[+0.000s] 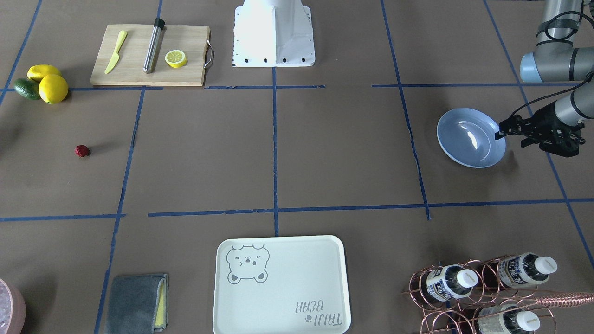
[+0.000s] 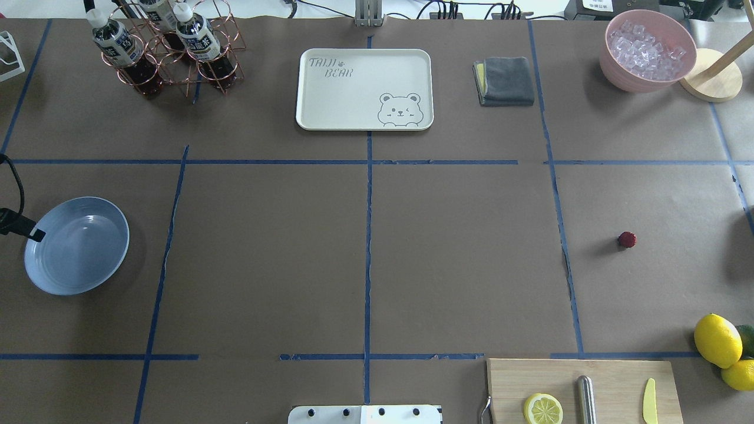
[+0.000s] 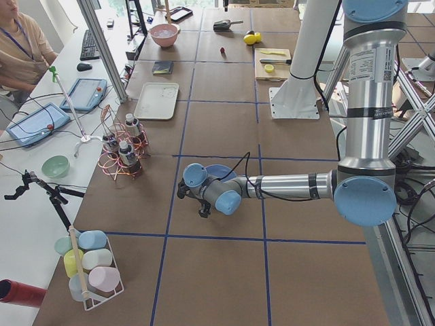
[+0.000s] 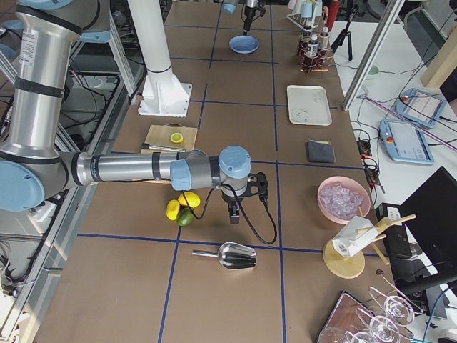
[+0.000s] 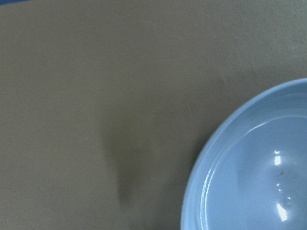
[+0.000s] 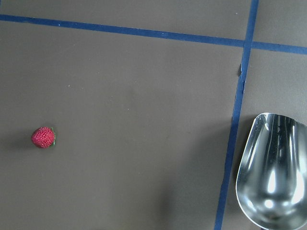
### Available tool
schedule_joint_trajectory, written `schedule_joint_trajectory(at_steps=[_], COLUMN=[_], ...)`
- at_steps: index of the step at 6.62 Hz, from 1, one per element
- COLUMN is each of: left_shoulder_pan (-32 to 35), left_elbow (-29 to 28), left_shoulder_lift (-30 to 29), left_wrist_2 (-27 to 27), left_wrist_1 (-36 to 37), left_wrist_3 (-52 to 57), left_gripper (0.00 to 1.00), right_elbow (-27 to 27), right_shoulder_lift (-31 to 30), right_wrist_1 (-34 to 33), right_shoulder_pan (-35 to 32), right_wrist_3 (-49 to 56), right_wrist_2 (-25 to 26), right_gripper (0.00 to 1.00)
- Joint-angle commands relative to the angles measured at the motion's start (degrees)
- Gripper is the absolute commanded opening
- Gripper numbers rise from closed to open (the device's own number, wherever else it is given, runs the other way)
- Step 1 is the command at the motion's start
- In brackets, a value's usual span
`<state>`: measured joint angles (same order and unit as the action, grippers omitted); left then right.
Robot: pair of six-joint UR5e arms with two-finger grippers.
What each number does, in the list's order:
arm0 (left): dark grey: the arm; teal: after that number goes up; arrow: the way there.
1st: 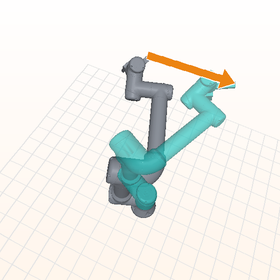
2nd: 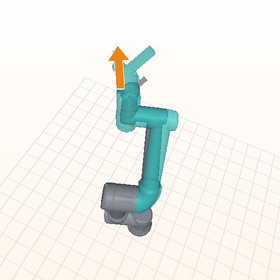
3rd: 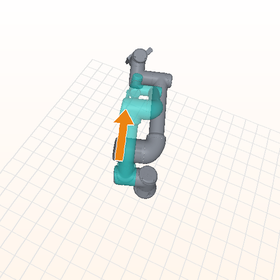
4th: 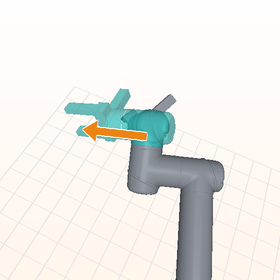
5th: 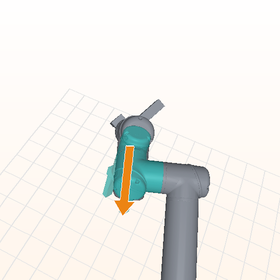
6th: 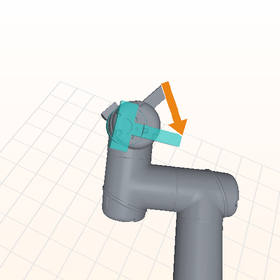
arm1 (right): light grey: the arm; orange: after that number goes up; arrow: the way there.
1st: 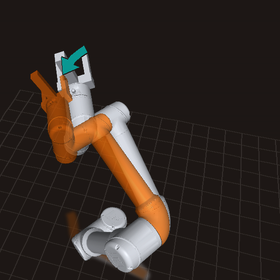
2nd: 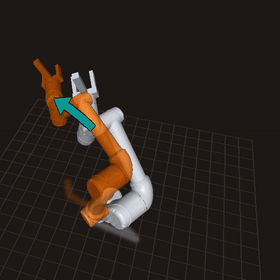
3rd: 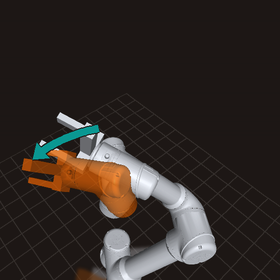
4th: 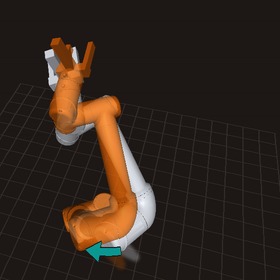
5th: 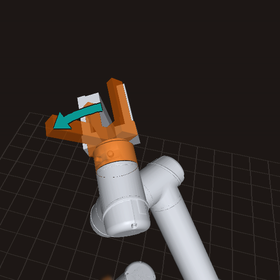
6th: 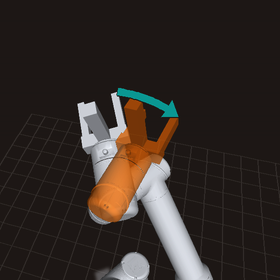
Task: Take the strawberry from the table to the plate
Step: 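Grasp the light blue plate rim with the left gripper, slide it to center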
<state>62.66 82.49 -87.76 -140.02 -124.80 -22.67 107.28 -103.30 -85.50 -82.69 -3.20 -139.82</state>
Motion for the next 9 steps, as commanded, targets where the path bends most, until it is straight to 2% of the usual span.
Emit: schedule_joint_trajectory(at_steps=[1,2,3,4,5,6,7,9], left_shoulder_pan=[-0.3,-0.9,-1.0,-1.0,-0.9,-0.9,-1.0,-7.0], left_elbow=[-0.5,-0.6,-0.5,-0.2,1.4,6.1,8.8,9.4], left_shoulder_lift=[-0.1,-0.1,-0.1,-0.1,-0.3,-0.5,-4.2,-16.2], left_wrist_2=[-0.1,0.0,-0.1,-0.2,-3.3,-8.4,-9.0,-10.3], left_wrist_1=[0.0,0.1,0.1,0.1,-0.3,-0.3,-0.3,-1.7], left_wrist_3=[0.0,0.0,-0.2,-0.3,-3.3,-9.8,-19.4,-38.4], left_gripper=[0.59,0.21,0.0,0.0,0.0,0.0,0.0,0.0], right_elbow=[0.0,0.1,0.1,0.0,0.0,0.1,0.1,0.1], right_shoulder_lift=[-0.1,0.0,0.0,0.0,-0.1,-0.1,-0.1,-0.1], right_wrist_1=[0.1,0.1,0.1,0.3,0.3,0.4,0.4,0.5], right_shoulder_pan=[0.1,0.1,0.2,0.2,0.2,0.2,0.2,0.2], right_wrist_3=[0.2,0.5,0.5,0.3,0.1,0.1,0.1,0.1], right_wrist_2=[0.0,0.0,0.0,-0.3,-1.2,-2.1,-2.3,-2.3], right_gripper=[1.0,1.0,1.0,1.0,1.0,1.0,1.0,1.0])
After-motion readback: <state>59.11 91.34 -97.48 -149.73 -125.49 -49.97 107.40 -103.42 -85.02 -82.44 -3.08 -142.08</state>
